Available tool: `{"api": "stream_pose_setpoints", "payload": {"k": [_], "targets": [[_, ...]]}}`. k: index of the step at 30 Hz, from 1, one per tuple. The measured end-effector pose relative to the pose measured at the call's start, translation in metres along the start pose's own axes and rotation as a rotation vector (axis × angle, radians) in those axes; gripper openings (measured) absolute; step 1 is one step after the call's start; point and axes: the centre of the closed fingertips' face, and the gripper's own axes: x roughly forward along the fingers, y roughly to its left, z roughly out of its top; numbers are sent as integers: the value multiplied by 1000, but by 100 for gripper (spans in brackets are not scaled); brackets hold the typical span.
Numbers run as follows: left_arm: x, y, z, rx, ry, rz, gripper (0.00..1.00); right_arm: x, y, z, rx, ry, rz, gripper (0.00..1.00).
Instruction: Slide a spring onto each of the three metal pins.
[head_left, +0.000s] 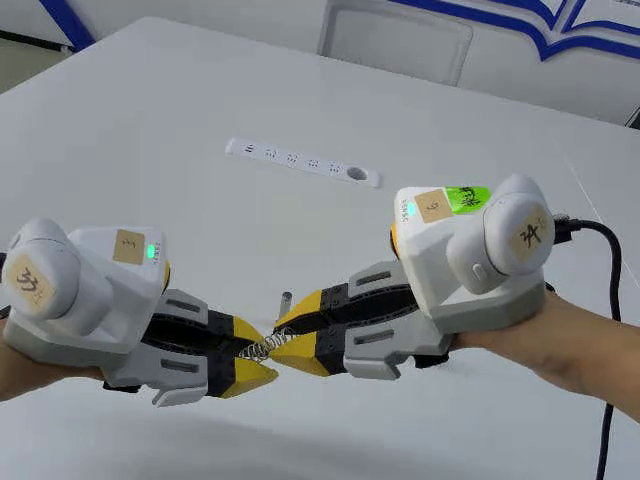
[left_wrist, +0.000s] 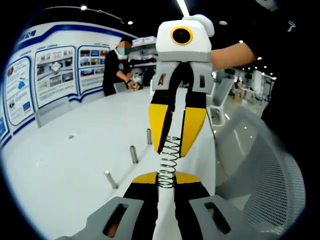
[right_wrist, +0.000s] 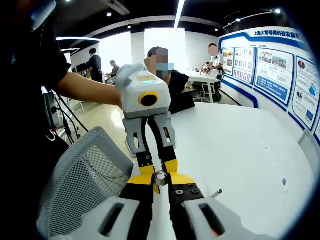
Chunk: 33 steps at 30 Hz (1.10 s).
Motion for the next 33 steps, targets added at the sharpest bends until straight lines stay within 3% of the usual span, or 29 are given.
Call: {"api": "stream_pose_setpoints", "payload": {"k": [19,21,25,31,33], "targets": [[6,-3,2,-17,-14,-16,10,7,-1,11,52,-37,-12,11],[5,-3,3,-75,-28,-22,10,7,-1,12,56,-40,-16,11],[2,5,4,-34,-32,24,11,6,-7,13,65,-41,-46,11],[-6,16,7,-75,-60,56,20,8,-13,14,68,-33,-67,11],[-11,20,12,-79,-88,74,24,8,-14,15,66,-35,-70,11]]}}
